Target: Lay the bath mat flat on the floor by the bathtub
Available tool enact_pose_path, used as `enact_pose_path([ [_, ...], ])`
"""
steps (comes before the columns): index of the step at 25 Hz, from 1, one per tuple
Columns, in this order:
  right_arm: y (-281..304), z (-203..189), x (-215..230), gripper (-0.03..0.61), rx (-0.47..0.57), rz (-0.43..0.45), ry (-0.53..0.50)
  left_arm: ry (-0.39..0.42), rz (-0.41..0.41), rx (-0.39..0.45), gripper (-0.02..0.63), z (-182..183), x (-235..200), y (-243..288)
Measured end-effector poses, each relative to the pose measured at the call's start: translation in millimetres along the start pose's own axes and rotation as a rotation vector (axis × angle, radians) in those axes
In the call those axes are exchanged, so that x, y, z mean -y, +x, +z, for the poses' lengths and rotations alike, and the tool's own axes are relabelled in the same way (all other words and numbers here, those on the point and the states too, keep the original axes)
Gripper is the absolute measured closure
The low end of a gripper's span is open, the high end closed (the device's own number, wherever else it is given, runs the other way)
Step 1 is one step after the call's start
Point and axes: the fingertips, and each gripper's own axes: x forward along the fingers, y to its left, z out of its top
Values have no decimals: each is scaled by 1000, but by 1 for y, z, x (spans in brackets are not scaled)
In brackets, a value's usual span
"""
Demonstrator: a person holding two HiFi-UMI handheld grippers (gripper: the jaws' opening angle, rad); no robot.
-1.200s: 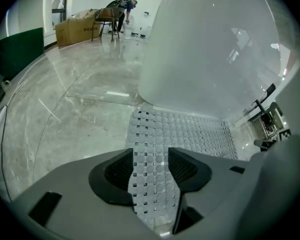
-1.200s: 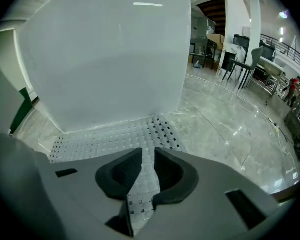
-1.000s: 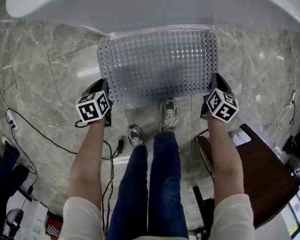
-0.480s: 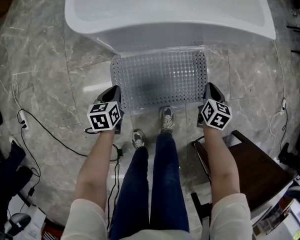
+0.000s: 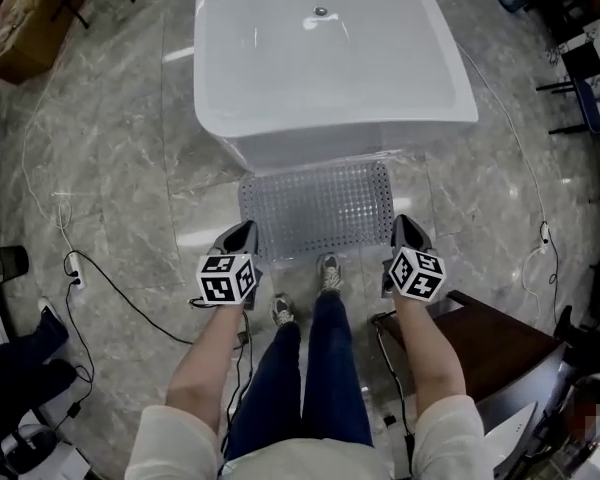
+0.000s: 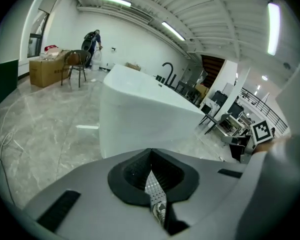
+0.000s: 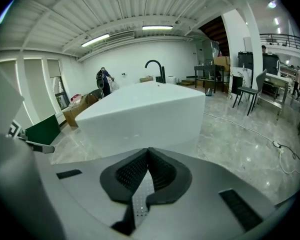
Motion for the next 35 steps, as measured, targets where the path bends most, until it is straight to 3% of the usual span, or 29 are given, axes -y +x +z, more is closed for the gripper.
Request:
enact_pose_path([
  [8, -85, 60, -25, 549, 84, 70, 7, 23, -27, 53, 581, 37, 44, -74],
  [17, -137, 112, -41, 549, 145, 142, -22, 48, -29, 127, 581, 73, 89, -124],
  [31, -221, 189, -60, 549, 329, 318, -127, 151, -28, 373, 581, 146, 182, -192],
  [35, -247, 209, -66, 549, 387, 334, -176, 214, -43, 426, 581, 162, 210, -215],
])
